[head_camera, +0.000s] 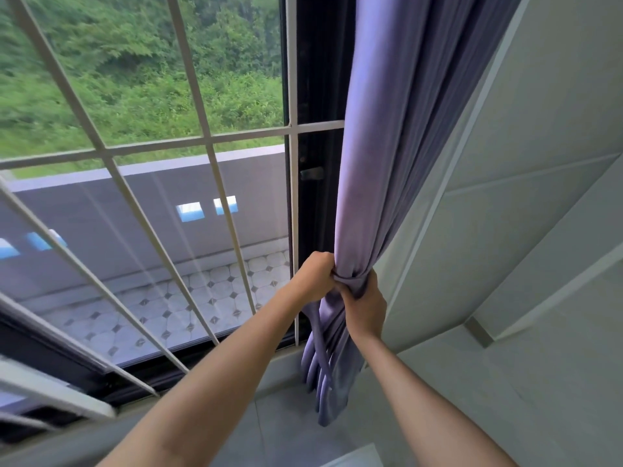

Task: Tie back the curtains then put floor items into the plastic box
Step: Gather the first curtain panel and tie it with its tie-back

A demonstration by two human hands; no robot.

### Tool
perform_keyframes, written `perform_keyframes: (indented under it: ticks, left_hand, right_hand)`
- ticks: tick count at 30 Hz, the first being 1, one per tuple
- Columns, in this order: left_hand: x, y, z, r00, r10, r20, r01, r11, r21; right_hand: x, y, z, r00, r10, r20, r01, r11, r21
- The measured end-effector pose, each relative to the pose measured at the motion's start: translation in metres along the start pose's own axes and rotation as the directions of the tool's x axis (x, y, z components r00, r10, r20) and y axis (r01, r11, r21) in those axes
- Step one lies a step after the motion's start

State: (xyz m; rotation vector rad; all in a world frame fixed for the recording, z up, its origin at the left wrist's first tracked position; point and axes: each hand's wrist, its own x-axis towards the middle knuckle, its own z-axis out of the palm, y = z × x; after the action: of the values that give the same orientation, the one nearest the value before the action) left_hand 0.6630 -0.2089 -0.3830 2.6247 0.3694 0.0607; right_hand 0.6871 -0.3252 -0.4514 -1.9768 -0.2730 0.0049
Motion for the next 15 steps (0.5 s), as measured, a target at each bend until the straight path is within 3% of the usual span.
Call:
perform_keyframes:
  ticks: [4,7,10,15]
  left_hand:
    - [-0.001,0.002,0.000,1.000,-0.019,-0.017,0.018,0.998,-0.063]
    - [-0.002,0.007,0.010,0.993,-0.082,-0.082,0.063,0.974,-0.217]
    - [-0.001,0.011,0.025,0.973,-0.180,-0.143,0.112,0.913,-0.392]
    - [-0.001,0.012,0.045,0.935,-0.249,-0.254,0.041,0.784,-0.619]
  right_hand:
    - [0.003,0.005,0.000,1.000,0.019,0.003,-0.019,1.000,-0.021]
    - [0.004,0.008,-0.004,1.000,0.024,-0.001,-0.024,0.997,-0.071]
    - [0.005,0.007,-0.009,0.999,0.033,-0.020,-0.035,0.995,-0.098]
    - [0.006,0.012,-0.011,0.999,0.000,-0.040,-0.007,0.988,-0.153]
